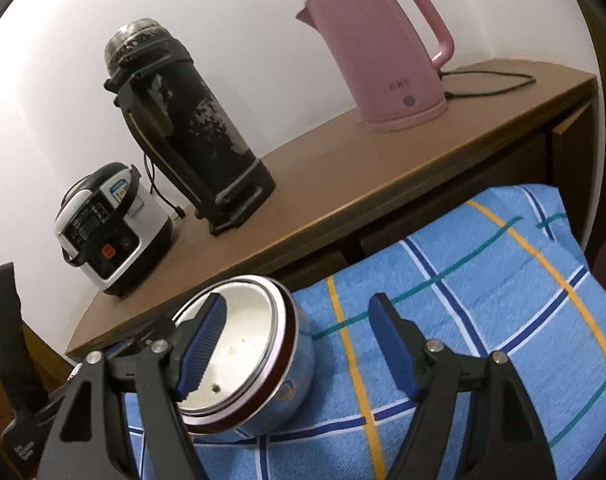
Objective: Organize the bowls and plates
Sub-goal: 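Position both open grippers around the rim of the nested bowl stack, then close both grippers on the bowl stack rim and lift it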
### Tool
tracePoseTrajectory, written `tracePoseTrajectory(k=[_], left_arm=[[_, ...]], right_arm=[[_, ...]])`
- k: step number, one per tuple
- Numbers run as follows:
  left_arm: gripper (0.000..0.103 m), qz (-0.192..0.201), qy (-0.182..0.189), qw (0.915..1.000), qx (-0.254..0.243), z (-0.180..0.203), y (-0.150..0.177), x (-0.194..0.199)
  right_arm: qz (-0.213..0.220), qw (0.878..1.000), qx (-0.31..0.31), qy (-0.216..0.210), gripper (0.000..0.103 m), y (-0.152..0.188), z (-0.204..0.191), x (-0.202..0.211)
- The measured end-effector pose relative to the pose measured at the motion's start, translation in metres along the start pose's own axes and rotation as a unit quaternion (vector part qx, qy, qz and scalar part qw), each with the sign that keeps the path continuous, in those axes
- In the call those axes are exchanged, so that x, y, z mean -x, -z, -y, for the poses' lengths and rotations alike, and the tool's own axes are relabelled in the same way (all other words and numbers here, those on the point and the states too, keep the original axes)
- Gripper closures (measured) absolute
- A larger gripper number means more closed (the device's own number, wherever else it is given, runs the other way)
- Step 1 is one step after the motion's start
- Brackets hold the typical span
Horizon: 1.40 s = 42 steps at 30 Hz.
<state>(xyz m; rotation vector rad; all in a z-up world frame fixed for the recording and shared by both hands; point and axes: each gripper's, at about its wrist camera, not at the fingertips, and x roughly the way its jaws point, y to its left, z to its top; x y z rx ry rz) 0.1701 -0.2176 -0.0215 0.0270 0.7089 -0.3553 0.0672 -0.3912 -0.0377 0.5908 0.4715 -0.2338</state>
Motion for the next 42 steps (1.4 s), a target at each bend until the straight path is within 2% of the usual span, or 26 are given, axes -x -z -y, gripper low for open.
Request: tracePoseTrajectory(k=[6,10,37,42], left_arm=[[0.03,0.0,0.0,1.0,0.002,0.0,-0.001,-0.001],[0.03,-0.001,0.002,1.0,0.007,-0.001,0.0,-0.003],[0.03,-0.031,0.016,0.9991,0.025,0.0,0.006,-0.014],[0.03,-0.038,0.017,0.9987,0.031,0.0,0.007,-0.017]], right_arm=[[-0.004,1.0,0.012,0.008,0.031,0.002,-0.004,-0.004],[-0.025,1.0,0.01,0.005,0.04,0.005,-0.005,-0.013],[-0.022,1.0,0.006,0.002,0.042,0.004,-0.007,-0.012],[-0.029,1.0,0.003,0.002,0.045,0.004,-0.007,-0.014]])
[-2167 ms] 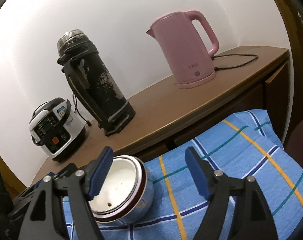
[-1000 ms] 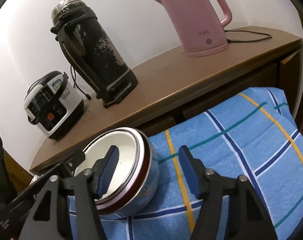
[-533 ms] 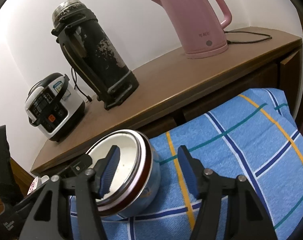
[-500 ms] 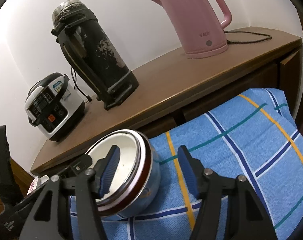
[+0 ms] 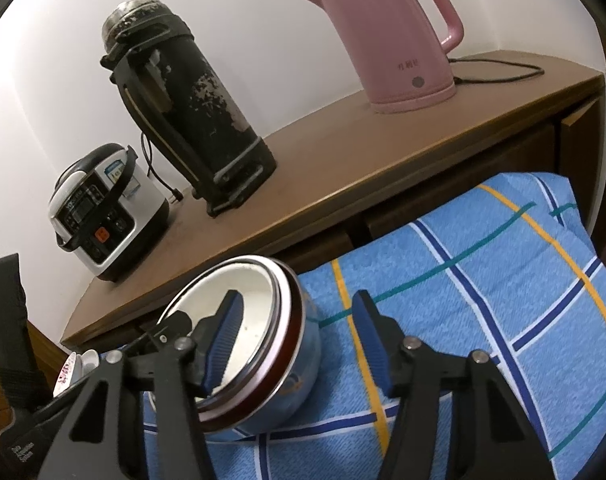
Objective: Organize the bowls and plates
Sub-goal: 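Close both grippers on the bowl stack rim and lift it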
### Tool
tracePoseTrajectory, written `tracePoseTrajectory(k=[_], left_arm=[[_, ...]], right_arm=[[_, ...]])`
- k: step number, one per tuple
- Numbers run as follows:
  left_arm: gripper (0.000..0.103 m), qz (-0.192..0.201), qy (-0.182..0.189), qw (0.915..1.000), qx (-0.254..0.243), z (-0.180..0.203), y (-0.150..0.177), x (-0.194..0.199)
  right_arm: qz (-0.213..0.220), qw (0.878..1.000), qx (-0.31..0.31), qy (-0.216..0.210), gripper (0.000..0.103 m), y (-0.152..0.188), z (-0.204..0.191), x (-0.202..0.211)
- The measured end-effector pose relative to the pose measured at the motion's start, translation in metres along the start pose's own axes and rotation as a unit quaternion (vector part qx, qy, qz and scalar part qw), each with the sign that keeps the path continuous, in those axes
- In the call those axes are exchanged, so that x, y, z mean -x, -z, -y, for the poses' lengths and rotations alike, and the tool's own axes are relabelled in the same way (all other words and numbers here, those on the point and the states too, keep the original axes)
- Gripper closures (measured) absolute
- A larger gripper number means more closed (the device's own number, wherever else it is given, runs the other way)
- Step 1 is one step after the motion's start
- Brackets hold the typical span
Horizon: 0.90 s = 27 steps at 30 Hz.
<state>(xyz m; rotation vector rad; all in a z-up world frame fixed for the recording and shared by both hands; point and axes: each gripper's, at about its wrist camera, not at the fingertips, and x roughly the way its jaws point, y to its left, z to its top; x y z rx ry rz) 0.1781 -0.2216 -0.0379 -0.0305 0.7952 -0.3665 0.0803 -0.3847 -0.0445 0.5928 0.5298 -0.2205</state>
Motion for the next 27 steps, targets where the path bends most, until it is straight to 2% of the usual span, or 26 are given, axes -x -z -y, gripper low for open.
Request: tracePoseTrajectory(k=[6,10,13,17,21,27], left_arm=[[0.031,-0.002,-0.002,1.0,-0.002,0.001,-0.002,-0.001],[0.051,-0.017,0.024,0.9996,-0.002,0.003,-0.003,-0.005],[0.059,-0.019,0.03,0.9994,-0.004,0.006,-0.001,-0.006],[0.077,-0.022,0.046,0.9987,-0.004,0.011,0.002,-0.011],[0.077,-0.016,0.048,0.9987,0.001,0.011,0.003,-0.013],[0.077,-0.033,0.05,0.9982,0.008,0.012,0.005,-0.008]], right_arm=[[-0.007,1.0,0.002,0.001,0.049,0.0,-0.001,-0.002],[-0.012,1.0,0.004,-0.002,0.053,0.0,-0.002,-0.005],[-0.017,1.0,0.004,-0.004,0.056,0.0,-0.004,-0.007],[-0.039,0.999,0.0,-0.008,0.061,0.002,-0.006,-0.016],[-0.042,0.999,0.003,-0.001,0.066,0.003,-0.01,-0.017],[-0.047,0.999,-0.01,0.01,0.068,0.002,-0.006,-0.009]])
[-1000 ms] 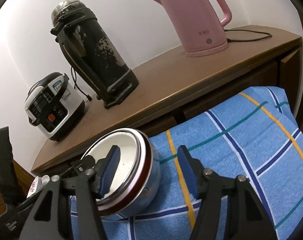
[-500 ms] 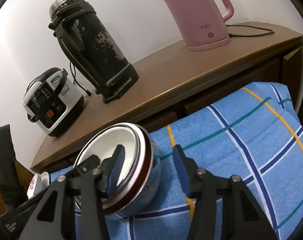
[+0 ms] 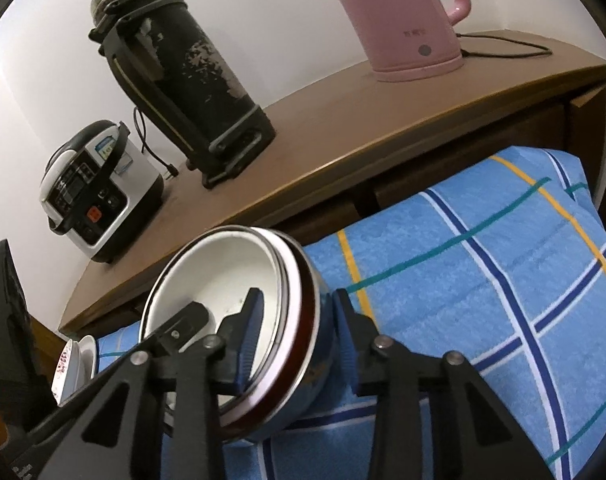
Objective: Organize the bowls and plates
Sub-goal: 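Close both grippers on the bowl stack rim and lift it, then carry the bowl stack with both grippers toward the floral plate stack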
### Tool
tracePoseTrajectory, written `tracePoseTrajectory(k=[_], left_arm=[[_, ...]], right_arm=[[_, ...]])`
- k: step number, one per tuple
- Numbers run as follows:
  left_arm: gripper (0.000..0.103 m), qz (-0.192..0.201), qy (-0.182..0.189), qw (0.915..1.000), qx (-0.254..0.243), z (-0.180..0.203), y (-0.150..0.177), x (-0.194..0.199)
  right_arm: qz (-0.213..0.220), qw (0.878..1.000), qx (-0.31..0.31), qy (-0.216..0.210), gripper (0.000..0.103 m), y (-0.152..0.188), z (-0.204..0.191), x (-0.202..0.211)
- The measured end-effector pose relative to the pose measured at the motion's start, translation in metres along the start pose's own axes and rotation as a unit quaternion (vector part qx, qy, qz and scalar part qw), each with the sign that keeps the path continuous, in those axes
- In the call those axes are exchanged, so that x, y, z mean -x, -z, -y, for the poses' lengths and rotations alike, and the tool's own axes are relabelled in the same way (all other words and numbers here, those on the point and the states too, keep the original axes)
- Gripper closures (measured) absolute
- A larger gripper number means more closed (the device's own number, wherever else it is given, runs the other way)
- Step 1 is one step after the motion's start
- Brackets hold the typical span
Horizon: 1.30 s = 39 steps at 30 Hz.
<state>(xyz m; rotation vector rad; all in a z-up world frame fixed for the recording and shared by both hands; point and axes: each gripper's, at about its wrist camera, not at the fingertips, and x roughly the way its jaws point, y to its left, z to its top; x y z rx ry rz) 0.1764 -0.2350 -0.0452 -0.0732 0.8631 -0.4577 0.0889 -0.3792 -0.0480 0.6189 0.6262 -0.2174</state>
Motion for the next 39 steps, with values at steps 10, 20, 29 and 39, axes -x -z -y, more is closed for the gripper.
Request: tracePoseTrajectory(k=[10,20,29,39], left_arm=[[0.077,-0.018,-0.004,0.9996,-0.02,0.013,0.018,0.02],[0.077,-0.019,0.007,0.9986,-0.05,0.027,0.053,0.057],[0.077,-0.021,0.009,0.9979,-0.061,0.029,0.079,0.085],[0.077,-0.02,-0.005,0.9976,-0.066,0.024,0.1,0.102]], right_arm=[[-0.016,0.999,-0.014,0.041,0.073,0.015,0.002,0.031],[-0.026,0.998,-0.002,0.061,0.074,0.04,0.004,0.075],[-0.031,0.997,0.003,0.067,0.074,0.064,0.003,0.105],[-0.039,0.997,0.005,0.062,0.074,0.085,0.001,0.12]])
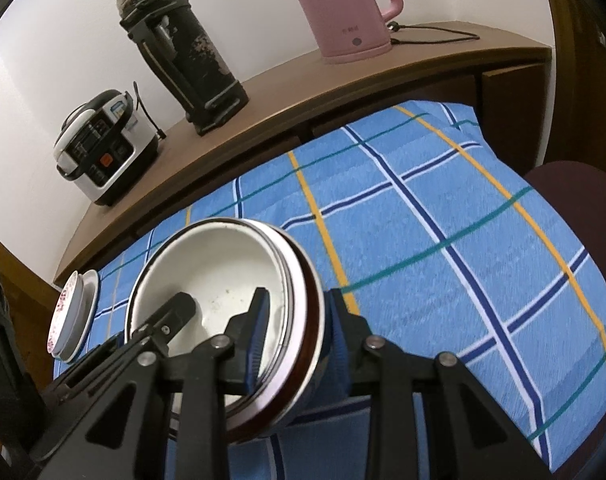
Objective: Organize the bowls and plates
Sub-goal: 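Carry the bowl stack with both grippers toward the floral plate stack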
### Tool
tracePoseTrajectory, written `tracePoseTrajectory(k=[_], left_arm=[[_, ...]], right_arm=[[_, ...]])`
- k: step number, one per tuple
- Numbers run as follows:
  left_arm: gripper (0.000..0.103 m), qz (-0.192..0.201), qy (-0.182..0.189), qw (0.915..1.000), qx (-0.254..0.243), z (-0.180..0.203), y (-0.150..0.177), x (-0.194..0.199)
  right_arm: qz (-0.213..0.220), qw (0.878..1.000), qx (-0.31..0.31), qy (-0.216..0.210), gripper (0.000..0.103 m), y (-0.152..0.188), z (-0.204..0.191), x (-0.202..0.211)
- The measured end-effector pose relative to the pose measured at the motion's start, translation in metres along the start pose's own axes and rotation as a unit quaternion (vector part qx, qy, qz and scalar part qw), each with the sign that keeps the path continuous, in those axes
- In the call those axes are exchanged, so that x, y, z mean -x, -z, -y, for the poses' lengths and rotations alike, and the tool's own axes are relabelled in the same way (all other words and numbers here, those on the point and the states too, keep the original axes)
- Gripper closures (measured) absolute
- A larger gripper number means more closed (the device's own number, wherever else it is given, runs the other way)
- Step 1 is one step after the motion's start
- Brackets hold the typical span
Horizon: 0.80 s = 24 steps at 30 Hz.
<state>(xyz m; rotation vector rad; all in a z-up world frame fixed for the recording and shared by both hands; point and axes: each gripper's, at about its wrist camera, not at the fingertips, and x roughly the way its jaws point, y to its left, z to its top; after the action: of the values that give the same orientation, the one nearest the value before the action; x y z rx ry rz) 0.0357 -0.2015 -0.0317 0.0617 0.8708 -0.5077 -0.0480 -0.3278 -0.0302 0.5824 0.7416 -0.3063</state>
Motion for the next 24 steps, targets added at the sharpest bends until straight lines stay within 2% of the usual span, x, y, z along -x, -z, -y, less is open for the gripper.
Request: tracePoseTrajectory(k=[24], left_arm=[[0.077,0.015,-0.028,0.9993,0.017,-0.031,0.021,0.034]], right_arm=[[-0.012,0.999,0.03,-0.021,0.074,0.029,-0.034,0.011]])
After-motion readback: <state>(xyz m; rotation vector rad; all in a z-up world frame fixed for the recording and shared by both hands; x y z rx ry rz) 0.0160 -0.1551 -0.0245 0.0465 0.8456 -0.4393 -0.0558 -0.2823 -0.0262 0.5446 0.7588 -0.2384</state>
